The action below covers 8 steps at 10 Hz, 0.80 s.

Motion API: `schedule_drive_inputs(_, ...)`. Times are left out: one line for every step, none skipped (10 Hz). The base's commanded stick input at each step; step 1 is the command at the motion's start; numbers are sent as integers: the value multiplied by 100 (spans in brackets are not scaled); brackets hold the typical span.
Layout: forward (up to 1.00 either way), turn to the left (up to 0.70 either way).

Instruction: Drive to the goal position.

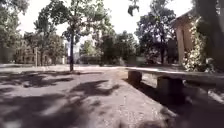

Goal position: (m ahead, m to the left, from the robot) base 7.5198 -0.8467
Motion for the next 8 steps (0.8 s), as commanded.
schedule_drive_inputs(85, 0)
schedule_drive_inputs(85, 0)
schedule_drive_inputs(85, 0)
schedule_drive_inputs(85, 0)
schedule_drive_inputs(85, 0)
schedule_drive_inputs(85, 0)
schedule_drive_inputs(85, 0)
schedule_drive_inputs(85, 0)
